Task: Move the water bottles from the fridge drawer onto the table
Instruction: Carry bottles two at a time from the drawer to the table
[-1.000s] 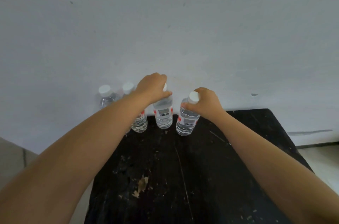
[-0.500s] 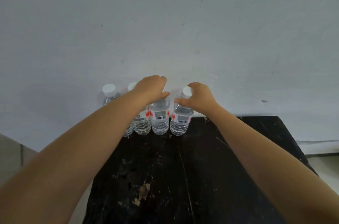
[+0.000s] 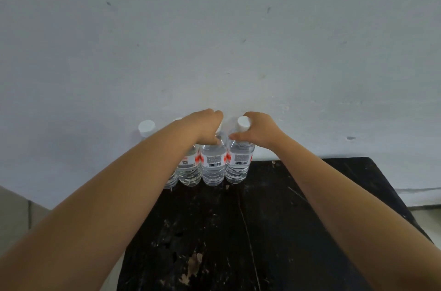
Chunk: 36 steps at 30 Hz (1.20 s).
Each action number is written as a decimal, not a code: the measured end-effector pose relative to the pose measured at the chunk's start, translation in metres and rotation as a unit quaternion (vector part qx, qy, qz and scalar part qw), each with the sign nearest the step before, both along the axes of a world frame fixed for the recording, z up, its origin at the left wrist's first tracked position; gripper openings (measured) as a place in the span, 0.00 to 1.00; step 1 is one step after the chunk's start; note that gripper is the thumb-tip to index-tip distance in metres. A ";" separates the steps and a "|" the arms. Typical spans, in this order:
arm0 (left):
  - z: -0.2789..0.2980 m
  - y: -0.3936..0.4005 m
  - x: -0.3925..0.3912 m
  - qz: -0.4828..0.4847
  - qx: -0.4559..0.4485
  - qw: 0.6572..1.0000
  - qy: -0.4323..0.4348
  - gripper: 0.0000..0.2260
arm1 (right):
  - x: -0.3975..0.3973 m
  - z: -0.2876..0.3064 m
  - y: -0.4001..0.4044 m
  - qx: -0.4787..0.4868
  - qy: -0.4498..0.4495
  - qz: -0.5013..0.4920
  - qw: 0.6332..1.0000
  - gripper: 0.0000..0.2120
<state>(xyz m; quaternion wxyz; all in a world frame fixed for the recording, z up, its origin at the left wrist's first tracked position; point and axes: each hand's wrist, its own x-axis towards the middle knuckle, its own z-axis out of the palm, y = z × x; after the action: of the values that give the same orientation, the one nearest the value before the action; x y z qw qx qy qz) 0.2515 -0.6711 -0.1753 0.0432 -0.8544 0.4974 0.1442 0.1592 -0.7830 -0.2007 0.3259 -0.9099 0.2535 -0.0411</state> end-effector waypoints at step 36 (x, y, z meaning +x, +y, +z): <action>0.138 0.082 -0.256 -0.022 -0.182 0.964 -0.193 0.13 | -0.266 0.165 0.100 -0.262 -0.098 -0.082 0.957 0.15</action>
<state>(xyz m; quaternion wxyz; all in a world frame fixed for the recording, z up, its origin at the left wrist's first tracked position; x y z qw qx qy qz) -0.0049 -0.5891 -0.0372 -0.0148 -0.8485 0.5158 -0.1176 -0.1073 -0.6833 -0.0362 0.0948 -0.9310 0.2739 -0.2219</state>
